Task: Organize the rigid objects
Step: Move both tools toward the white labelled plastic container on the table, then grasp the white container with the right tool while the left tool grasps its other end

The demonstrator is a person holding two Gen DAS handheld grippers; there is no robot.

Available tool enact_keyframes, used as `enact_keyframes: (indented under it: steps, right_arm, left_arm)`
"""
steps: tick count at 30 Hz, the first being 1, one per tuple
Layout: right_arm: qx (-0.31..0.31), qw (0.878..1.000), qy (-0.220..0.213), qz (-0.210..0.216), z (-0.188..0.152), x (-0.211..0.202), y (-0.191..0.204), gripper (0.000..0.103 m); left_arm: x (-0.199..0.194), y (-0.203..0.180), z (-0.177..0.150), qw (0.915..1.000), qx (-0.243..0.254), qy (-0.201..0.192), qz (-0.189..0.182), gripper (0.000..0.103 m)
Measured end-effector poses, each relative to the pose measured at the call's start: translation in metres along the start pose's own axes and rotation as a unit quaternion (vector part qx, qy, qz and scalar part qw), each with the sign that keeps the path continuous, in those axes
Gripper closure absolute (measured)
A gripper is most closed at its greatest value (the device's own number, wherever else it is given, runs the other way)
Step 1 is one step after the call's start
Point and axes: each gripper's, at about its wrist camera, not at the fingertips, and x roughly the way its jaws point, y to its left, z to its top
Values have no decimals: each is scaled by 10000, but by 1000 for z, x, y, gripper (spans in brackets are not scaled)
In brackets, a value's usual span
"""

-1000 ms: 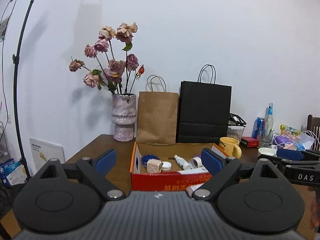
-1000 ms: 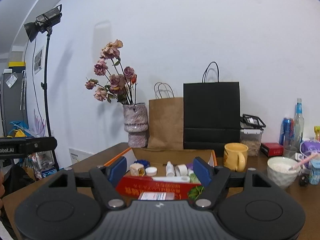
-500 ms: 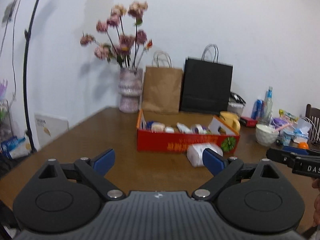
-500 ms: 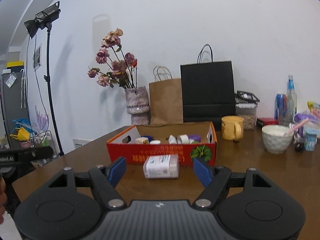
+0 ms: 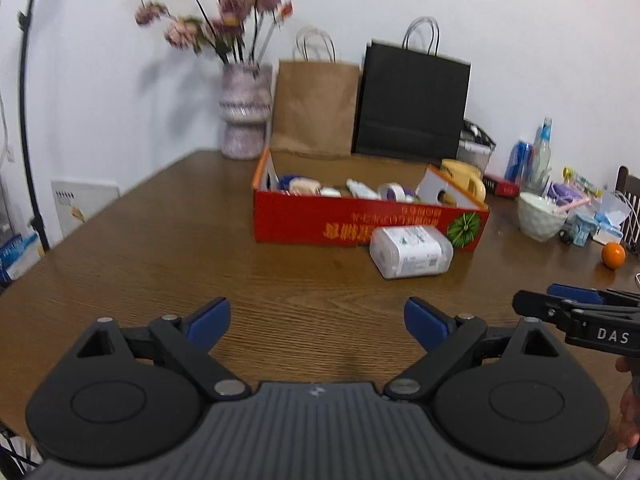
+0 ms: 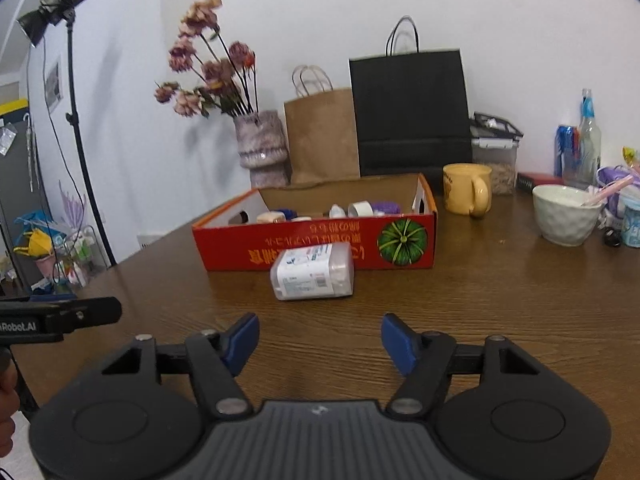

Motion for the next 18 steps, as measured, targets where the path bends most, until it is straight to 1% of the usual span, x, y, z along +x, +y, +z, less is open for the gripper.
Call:
enact_keyframes:
  steps: [4,5,7,11,12,14,16,17,18]
  right_arm:
    - [33,9999,142,58,16,30,-6,39]
    - [48,9998,165,86,20,39,-7,40]
    - [71,9997,208,117,29,55,-9,43]
    - [114,9994,260,184,44,87,-14,47]
    - [126,9993,282,203,47,94,-15,51]
    - [154,9990,336,243,53,107,-18,54]
    - [165,9986,403,301,57,120,-20,59]
    - [179,9984,423,334,58,125,-20,60]
    - [198,9982,429,374,59,130,-21,61]
  left_arm:
    - [31,-4,13,9998,-15,192,-60,9]
    - [40,-6,18,9997,-5,206,-110,10]
    - [56,-11,26,9995,-2,268,-177,15]
    - [87,-21,41,9985,11,360,-406,18]
    - [94,-24,45,9983,30,376,-445,20]
    - [109,-29,51,9976,36,428,-545,24]
    - [125,-32,55,9965,-4,519,-656,32]
    - [132,-33,57,9959,-19,573,-699,34]
    - [139,-34,58,9954,-40,609,-736,38]
